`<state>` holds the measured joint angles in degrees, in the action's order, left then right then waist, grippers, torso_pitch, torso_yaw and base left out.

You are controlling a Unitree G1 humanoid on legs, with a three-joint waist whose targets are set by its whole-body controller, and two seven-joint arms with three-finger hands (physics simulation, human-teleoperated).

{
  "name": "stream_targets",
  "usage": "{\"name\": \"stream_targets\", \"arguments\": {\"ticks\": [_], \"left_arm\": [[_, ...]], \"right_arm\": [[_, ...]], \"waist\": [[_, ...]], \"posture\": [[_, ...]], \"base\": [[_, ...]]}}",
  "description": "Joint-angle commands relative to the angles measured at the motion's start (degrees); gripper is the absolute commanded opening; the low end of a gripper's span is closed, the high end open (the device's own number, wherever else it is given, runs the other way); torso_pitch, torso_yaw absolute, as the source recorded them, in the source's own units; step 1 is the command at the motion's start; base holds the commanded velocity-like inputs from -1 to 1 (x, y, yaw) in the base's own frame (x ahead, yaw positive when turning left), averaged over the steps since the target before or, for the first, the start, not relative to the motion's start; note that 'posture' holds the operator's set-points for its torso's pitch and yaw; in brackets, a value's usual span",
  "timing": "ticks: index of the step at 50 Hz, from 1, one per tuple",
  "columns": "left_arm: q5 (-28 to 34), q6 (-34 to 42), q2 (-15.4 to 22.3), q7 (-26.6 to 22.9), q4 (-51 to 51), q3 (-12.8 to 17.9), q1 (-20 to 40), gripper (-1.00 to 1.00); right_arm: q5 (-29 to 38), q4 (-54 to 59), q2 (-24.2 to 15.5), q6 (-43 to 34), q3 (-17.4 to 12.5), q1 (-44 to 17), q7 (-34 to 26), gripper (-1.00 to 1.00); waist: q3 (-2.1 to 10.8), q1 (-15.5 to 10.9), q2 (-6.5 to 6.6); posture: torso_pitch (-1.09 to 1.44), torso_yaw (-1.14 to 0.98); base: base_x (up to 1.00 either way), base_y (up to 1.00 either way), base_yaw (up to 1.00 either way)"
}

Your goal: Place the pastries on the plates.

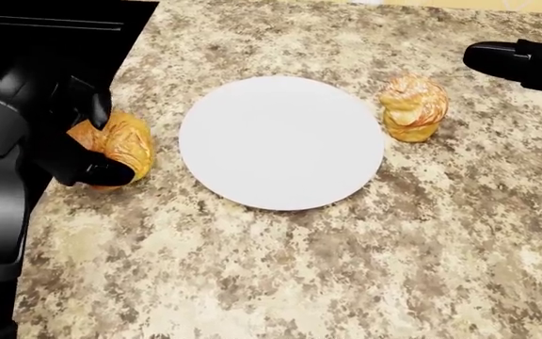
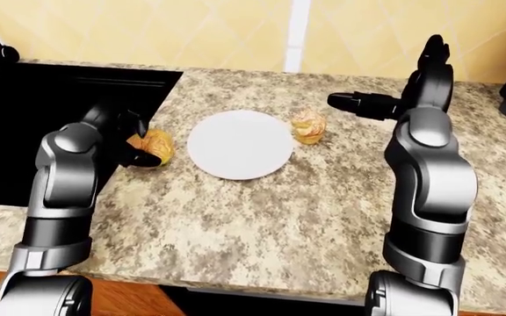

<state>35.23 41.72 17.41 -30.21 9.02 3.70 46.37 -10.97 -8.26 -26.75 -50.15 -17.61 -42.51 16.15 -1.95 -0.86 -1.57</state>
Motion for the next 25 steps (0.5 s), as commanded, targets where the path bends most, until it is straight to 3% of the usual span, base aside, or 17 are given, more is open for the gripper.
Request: {"name": "stream_targets", "arguments": {"ticks": [1, 16, 25], "left_arm": [[1.28, -0.24, 0.66, -0.84, -2.81, 0.44, 3.28, -1.0], [5.98, 0.93, 0.92, -5.33, -3.87, -0.26, 10.03, -1.0], [4.82, -2.63, -1.73, -4.91, 5.6, -1.6, 20.61, -1.0]], "right_arm": [[0.12, -1.79, -1.0, 1.62, -0.42, -1.8, 0.1, 1.0], [-0.06, -1.71, -1.43, 2.26, -0.9, -0.69, 0.15, 1.0], [-0.06, -2.36, -1.53, 2.39, -1.39, 0.53, 0.21, 1.0]], "waist": [[1.68, 0.0, -0.04], [1.17, -0.18, -0.51], [0.98, -0.5, -1.09]], "posture": [[0.0, 0.0], [0.0, 0.0], [0.0, 0.0]], "base": [[0.0, 0.0, 0.0], [0.0, 0.0, 0.0], [0.0, 0.0, 0.0]]}}
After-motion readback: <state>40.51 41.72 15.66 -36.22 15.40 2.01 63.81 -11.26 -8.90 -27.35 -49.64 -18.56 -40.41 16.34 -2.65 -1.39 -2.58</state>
